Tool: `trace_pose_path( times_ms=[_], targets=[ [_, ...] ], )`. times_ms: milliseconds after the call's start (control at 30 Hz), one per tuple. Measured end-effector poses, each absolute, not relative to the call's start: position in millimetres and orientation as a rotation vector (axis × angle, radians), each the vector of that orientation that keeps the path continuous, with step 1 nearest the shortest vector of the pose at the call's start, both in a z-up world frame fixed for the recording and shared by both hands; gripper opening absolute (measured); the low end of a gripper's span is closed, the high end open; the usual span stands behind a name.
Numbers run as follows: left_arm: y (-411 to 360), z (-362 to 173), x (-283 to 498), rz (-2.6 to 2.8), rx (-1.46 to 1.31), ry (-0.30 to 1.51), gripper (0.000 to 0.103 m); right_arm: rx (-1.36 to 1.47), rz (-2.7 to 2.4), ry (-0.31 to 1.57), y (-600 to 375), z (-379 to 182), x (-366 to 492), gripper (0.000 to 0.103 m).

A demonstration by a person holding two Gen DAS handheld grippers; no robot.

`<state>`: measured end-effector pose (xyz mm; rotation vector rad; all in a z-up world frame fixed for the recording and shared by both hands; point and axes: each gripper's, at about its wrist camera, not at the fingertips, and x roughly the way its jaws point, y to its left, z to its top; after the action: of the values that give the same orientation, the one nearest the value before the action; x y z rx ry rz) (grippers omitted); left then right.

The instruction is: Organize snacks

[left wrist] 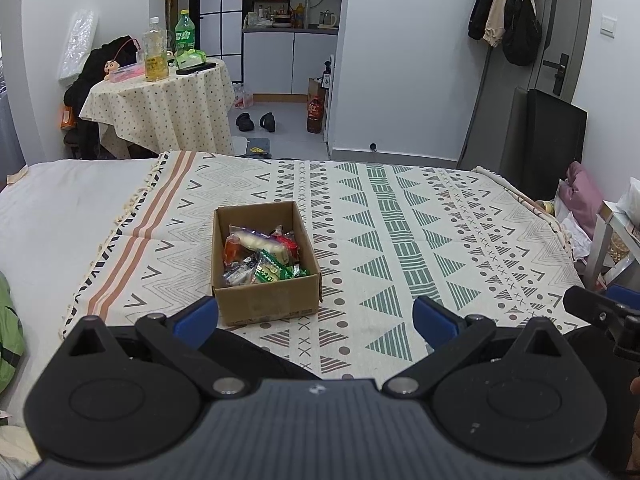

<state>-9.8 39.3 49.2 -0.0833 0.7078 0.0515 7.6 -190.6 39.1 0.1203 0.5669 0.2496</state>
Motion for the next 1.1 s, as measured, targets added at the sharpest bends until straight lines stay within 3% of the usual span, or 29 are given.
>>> trace_pose_path(
  times_ms=[1100],
  targets=[
    [50, 40, -7, 0.069, -0.104, 0.728, 0.103, 0.075, 0.232, 0.606, -183, 33, 12, 0.103]
  ],
)
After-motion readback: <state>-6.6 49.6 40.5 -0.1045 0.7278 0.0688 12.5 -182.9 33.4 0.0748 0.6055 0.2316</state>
